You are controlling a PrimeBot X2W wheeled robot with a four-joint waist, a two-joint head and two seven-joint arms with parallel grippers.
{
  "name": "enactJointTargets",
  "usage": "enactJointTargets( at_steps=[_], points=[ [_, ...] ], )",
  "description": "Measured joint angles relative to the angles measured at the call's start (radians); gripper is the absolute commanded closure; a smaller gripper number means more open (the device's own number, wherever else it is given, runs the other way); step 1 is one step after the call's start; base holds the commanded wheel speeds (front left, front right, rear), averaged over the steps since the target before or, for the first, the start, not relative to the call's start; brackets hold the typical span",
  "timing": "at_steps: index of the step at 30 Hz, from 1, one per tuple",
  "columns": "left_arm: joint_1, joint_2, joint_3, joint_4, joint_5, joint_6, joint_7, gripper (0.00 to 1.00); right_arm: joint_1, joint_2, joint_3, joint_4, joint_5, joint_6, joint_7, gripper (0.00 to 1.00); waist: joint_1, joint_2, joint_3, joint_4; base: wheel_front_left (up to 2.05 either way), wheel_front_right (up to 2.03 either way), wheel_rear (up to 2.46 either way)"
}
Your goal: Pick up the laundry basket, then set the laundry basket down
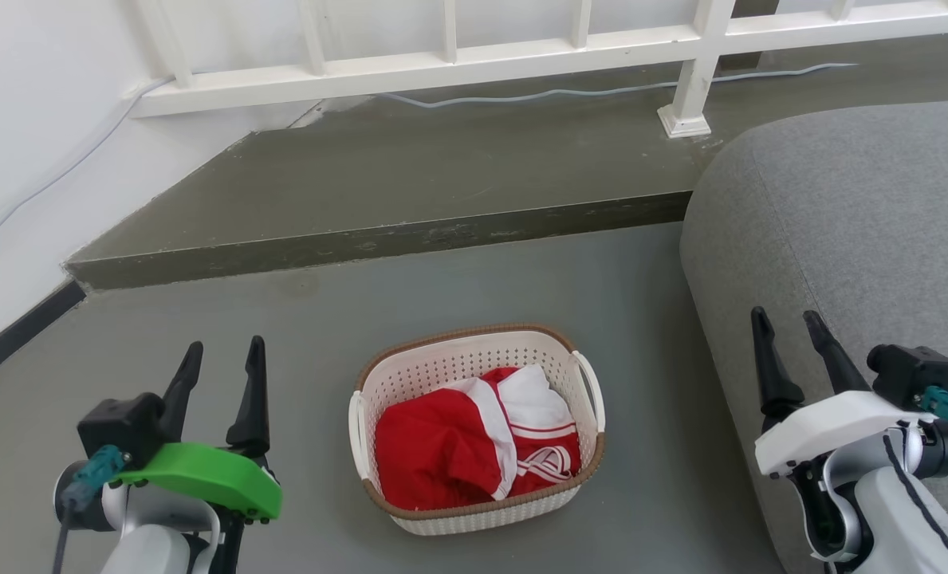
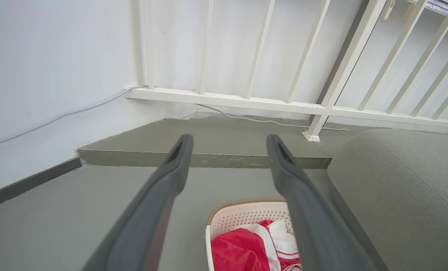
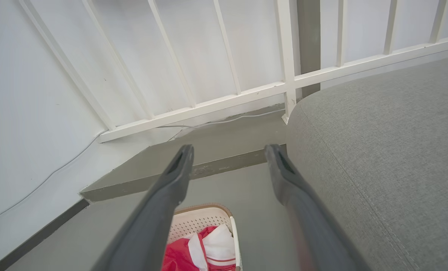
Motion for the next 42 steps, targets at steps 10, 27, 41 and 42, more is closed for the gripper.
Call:
enactJointTargets(
  at_steps=[10, 27, 41, 42],
  points=[
    [0.002, 0.0, -0.03, 0.004, 0.112, 0.02, -0.03, 0.0, 0.0, 0.0, 0.03, 0.01, -0.118, -0.02, -0.032, 0.0, 0.0, 0.0, 0.003, 0.001, 0.0, 0.0, 0.0],
    [0.006, -0.002, -0.043, 0.03, 0.224, 0.041, -0.058, 0.0, -0.004, -0.003, 0.058, 0.023, -0.245, -0.037, -0.064, 0.0, 0.0, 0.0, 0.008, 0.0, 0.0, 0.0, 0.0],
    [0.011, -0.009, -0.029, 0.045, 0.223, 0.041, -0.058, 0.0, -0.013, -0.002, 0.057, 0.028, -0.249, -0.037, -0.064, 0.0, 0.0, 0.0, 0.014, -0.002, 0.0, 0.0, 0.0],
    [0.011, -0.009, -0.029, 0.048, 0.223, 0.041, -0.058, 0.0, -0.013, -0.002, 0.057, 0.029, -0.25, -0.037, -0.064, 0.0, 0.0, 0.0, 0.014, -0.002, 0.0, 0.0, 0.0]
  ],
)
